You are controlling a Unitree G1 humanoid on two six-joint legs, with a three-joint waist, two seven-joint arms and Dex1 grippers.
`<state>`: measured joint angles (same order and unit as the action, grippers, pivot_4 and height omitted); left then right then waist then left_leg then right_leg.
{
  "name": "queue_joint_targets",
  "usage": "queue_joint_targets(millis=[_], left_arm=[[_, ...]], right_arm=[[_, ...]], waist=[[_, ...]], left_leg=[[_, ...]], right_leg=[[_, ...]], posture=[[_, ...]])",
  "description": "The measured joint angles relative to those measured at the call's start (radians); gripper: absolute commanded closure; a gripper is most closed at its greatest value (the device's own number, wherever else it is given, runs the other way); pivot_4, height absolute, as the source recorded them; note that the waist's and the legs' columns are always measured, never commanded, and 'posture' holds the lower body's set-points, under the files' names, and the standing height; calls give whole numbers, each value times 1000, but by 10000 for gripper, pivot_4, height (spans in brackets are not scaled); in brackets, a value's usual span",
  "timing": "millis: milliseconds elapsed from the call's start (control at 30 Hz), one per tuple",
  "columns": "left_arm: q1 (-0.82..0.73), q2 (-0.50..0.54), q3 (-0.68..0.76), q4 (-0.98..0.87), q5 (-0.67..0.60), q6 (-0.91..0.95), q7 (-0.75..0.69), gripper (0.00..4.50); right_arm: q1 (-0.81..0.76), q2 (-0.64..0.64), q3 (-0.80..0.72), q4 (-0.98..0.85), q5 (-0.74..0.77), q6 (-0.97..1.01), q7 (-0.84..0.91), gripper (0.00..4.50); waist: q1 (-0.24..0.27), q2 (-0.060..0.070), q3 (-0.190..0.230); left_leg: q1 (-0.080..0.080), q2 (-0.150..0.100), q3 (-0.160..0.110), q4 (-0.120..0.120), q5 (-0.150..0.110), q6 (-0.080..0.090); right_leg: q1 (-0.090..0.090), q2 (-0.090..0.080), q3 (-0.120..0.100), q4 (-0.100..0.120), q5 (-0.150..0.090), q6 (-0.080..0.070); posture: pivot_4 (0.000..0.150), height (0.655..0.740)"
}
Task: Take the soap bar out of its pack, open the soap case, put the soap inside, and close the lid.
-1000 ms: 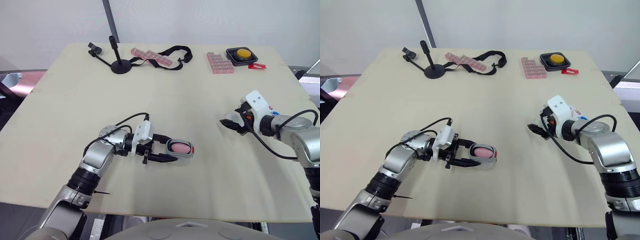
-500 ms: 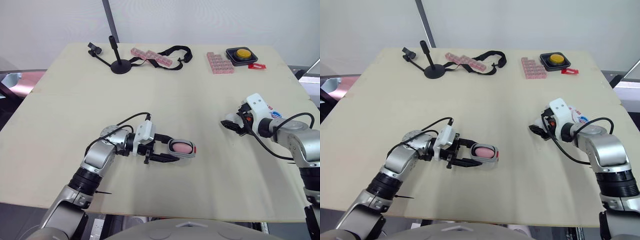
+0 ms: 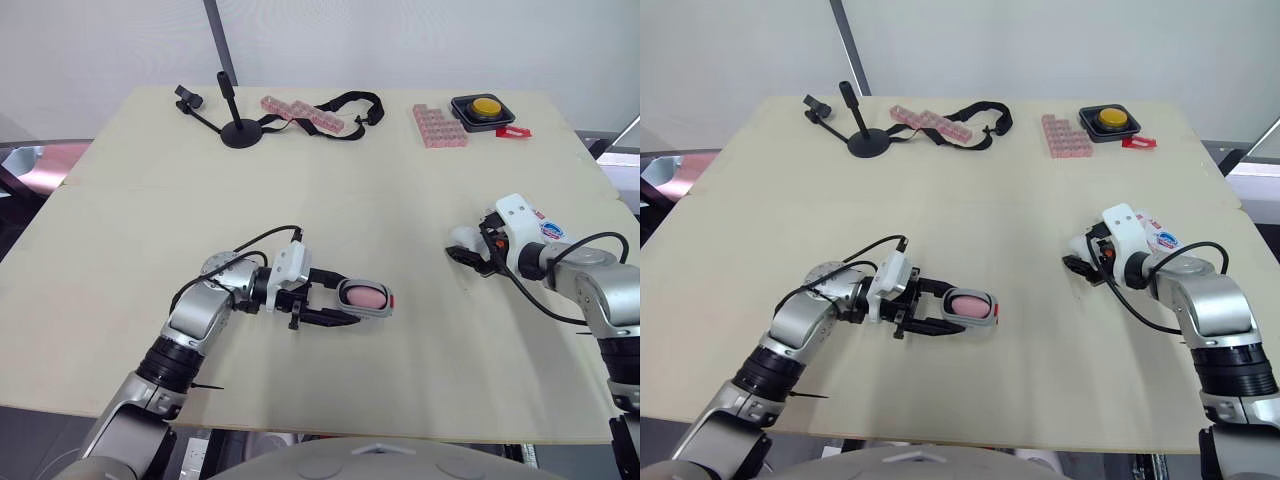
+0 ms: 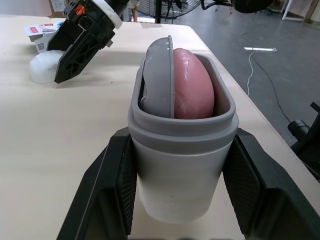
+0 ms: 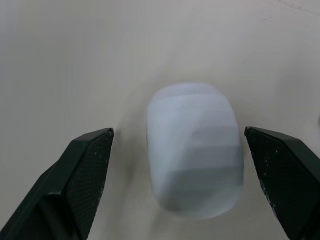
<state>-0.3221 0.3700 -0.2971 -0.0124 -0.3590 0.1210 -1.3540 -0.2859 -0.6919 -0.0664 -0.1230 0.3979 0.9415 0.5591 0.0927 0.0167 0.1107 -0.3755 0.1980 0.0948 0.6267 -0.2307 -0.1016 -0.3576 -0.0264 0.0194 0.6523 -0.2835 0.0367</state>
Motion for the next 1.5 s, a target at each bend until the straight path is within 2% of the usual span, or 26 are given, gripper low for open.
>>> queue_joint_targets(millis=[600,1067,1300,1400,1467,1500], left_arm=[[13,-4,-18,58,26,-65,-1,25773],[8,-38,-16,176,30,-262,-7,25773],[0,-38,-17,191,30,-287,-11,25773],[-2,-38,-17,189,27,-277,-9,25773],[-2,-38,-17,186,26,-267,-7,25773],[-2,-38,-17,185,26,-265,-7,25773]], right_arm=[[6,-3,0,4,-19,-10,15,277],[-8,-3,0,20,-20,-5,14,277],[-21,-2,0,20,-20,-2,14,277],[-22,0,0,35,-20,-1,13,7549],[-22,0,0,46,-20,-1,13,15615],[-22,0,0,48,-20,-1,13,17677]], waist=[[1,0,0],[0,0,0],[0,0,0],[0,0,0],[0,0,0],[0,0,0]], left_leg=[[0,0,0,0,0,0],[0,0,0,0,0,0],[0,0,0,0,0,0],[0,0,0,0,0,0],[0,0,0,0,0,0],[0,0,0,0,0,0]], right_leg=[[0,0,0,0,0,0],[1,0,0,0,0,0],[1,0,0,1,0,0],[1,0,0,1,0,0],[1,0,0,1,0,0],[1,0,0,1,0,0]], posture=[[1500,7400],[1500,7400],[1500,7400],[1500,7400],[1500,7400],[1500,7400]])
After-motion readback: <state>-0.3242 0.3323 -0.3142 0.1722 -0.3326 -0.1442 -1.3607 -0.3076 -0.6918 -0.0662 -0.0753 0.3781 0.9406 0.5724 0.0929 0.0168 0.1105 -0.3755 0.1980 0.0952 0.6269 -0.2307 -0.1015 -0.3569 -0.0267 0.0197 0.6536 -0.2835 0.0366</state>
